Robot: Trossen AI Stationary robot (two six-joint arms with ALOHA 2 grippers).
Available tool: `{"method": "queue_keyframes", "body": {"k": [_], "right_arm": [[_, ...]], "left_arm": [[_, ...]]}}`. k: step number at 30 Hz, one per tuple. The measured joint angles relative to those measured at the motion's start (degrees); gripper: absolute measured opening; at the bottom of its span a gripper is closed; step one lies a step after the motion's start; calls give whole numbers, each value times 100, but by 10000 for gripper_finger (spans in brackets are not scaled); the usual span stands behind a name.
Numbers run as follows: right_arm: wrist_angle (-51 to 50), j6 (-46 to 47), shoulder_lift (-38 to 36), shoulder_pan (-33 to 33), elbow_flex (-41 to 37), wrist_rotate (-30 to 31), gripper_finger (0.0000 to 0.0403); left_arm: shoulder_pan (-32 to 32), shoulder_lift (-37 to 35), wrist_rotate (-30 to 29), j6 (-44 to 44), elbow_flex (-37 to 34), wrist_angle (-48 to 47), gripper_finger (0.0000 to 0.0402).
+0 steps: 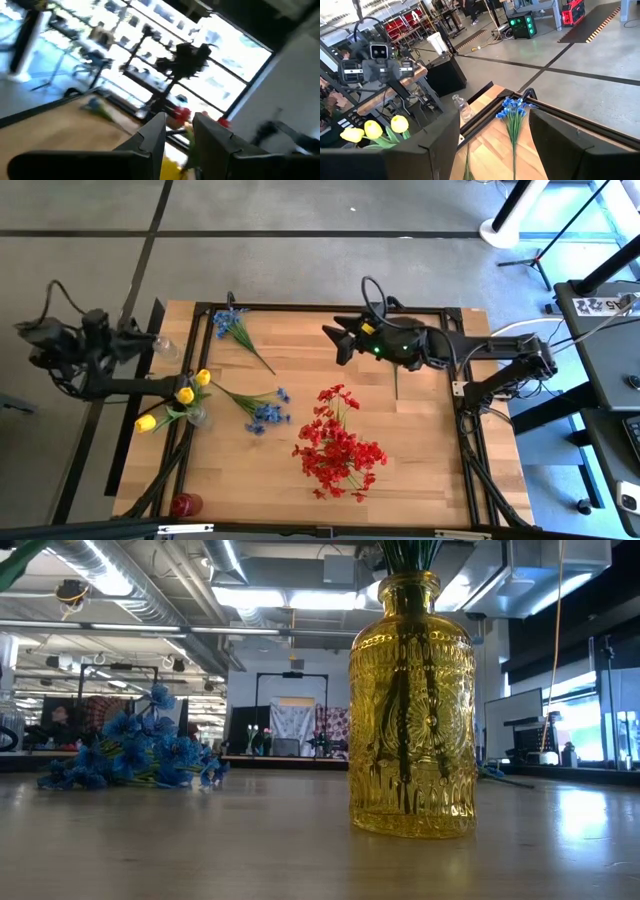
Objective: Sort flowers into vase by color
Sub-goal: Put the top left blue flowers into the red vase
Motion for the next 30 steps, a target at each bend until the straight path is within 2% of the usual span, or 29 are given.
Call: {"method": "queue_keyframes", "body": {"k": [4,7,9,13,18,22,30], "right_arm": [[284,-96,160,-50,0,3,237],[294,-305,188,-161,-2,9,237],[311,-321,206,-265,0,42,237],[250,-421,174,-411,0,-116,237],[-131,-1160,-83,-411,13,-246,237],[-428,-1837,-466,-411,13,-195,237],[-1369,-2844,-1304,-413,22,-99,237]], "left_arm": [[-1,395,-139,-281,-421,67,95],[-1,1045,-285,-220,-730,407,95],[-2,1639,-656,-17,-736,616,95],[18,2773,-1810,-74,-371,649,95],[445,3747,-2386,-634,101,636,95],[1217,4343,-2306,-1030,183,577,98],[2881,5447,-1270,-1602,185,552,143]]}}
